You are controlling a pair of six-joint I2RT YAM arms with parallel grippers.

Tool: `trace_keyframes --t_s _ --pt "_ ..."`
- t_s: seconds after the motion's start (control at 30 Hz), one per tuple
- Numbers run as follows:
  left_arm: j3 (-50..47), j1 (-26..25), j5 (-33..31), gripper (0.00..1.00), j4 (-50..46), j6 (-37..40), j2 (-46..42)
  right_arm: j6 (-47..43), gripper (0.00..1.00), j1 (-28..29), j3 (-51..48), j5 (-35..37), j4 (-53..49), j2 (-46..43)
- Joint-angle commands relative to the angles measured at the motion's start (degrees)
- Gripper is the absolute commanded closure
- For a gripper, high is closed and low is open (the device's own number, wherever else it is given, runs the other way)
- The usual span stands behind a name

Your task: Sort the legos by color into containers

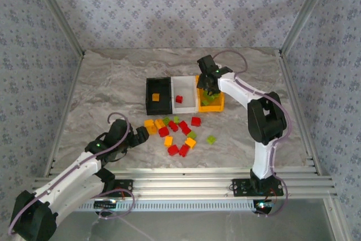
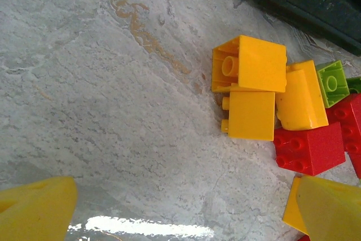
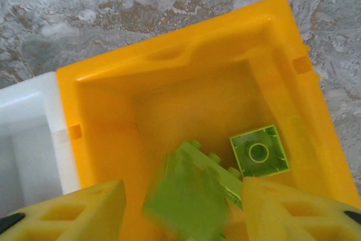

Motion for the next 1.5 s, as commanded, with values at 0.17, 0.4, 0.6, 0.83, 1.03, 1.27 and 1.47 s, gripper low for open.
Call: trace_keyframes --t_s 0.17,0.4,0.6,0.83,1.03,1.27,1.47 --pt "3.53 0.51 -0.04 0.00 -1.76 1.98 -0.60 1.65 0.29 3.15 -5.48 1.68 1.00 -10.26" --pt "2.44 0.71 -0.07 0.00 -1.05 2.27 -0.64 6.95 0.25 9.55 -25.91 2.92 -0.25 -27.00" --pt "1.15 0.81 0.09 0.00 -0.80 1.91 -1.49 10.43 0.21 14.23 -38.53 -0.66 -1.71 -33.33" --pt "1.79 0.99 0.36 0.00 -1.63 2.11 -1.61 11.49 0.24 18.44 -41.62 -1.83 0.08 -28.75" --pt "0.75 1.18 0.99 0.00 -1.16 1.16 -1.78 11.77 0.28 19.41 -41.93 -1.60 -0.62 -25.36" --pt "0.74 1.30 1.63 0.00 -0.86 0.89 -1.87 12.27 0.35 19.74 -43.84 -1.65 -1.35 -22.96" --pt "0.06 1.27 2.07 0.00 -0.03 0.97 -1.89 13.31 0.41 21.35 -45.26 -2.46 -0.30 -22.78"
